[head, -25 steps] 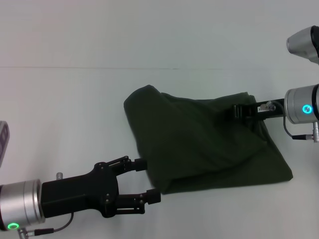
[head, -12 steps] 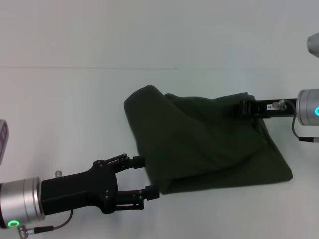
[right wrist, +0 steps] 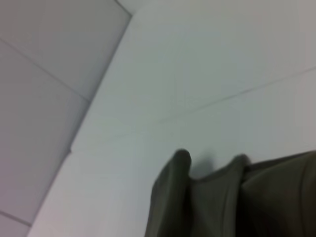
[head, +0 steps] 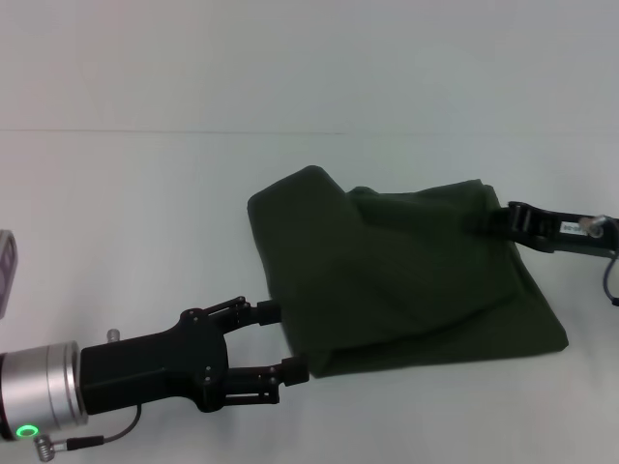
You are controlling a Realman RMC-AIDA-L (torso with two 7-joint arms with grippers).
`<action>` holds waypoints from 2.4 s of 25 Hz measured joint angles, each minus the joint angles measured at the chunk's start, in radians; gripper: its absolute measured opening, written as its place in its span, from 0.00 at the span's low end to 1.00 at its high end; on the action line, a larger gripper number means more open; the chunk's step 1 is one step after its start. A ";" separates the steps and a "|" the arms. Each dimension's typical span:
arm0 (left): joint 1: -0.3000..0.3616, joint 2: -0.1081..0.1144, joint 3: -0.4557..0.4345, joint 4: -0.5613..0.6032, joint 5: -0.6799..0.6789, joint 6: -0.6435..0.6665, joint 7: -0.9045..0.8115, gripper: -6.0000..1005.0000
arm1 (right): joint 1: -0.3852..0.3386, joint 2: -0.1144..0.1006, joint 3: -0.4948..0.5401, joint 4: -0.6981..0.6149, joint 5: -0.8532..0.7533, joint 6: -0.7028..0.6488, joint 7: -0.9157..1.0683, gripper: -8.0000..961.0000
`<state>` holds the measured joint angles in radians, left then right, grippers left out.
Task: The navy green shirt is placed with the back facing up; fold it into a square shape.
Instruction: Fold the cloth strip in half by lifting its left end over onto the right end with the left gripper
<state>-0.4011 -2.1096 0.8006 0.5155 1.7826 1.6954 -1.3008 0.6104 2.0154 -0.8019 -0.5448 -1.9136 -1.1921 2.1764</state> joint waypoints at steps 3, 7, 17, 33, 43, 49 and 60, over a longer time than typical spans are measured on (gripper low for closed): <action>-0.004 0.001 0.000 0.000 0.000 -0.002 0.000 0.95 | -0.043 0.001 0.053 0.005 0.039 -0.030 -0.035 0.02; -0.010 0.003 0.000 0.000 0.000 -0.002 -0.001 0.95 | -0.085 0.010 0.113 0.012 0.062 -0.062 -0.083 0.02; -0.018 0.004 0.005 0.000 0.000 -0.014 -0.003 0.94 | -0.152 0.032 0.184 0.030 0.076 -0.139 -0.159 0.02; -0.026 0.008 0.008 0.000 0.000 -0.030 -0.024 0.95 | -0.240 0.023 0.257 0.060 0.086 -0.197 -0.208 0.02; -0.031 0.008 0.009 0.002 0.000 -0.039 -0.026 0.95 | -0.277 0.019 0.278 0.091 0.087 -0.193 -0.247 0.02; -0.036 0.007 0.009 0.000 0.000 -0.043 -0.023 0.94 | -0.294 0.025 0.274 0.102 0.079 -0.168 -0.262 0.02; -0.038 0.005 0.009 0.000 0.003 -0.055 -0.023 0.94 | -0.312 0.022 0.282 0.134 0.059 -0.138 -0.290 0.02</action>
<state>-0.4395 -2.1046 0.8100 0.5154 1.7855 1.6402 -1.3237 0.2983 2.0374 -0.5201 -0.4110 -1.8545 -1.3304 1.8861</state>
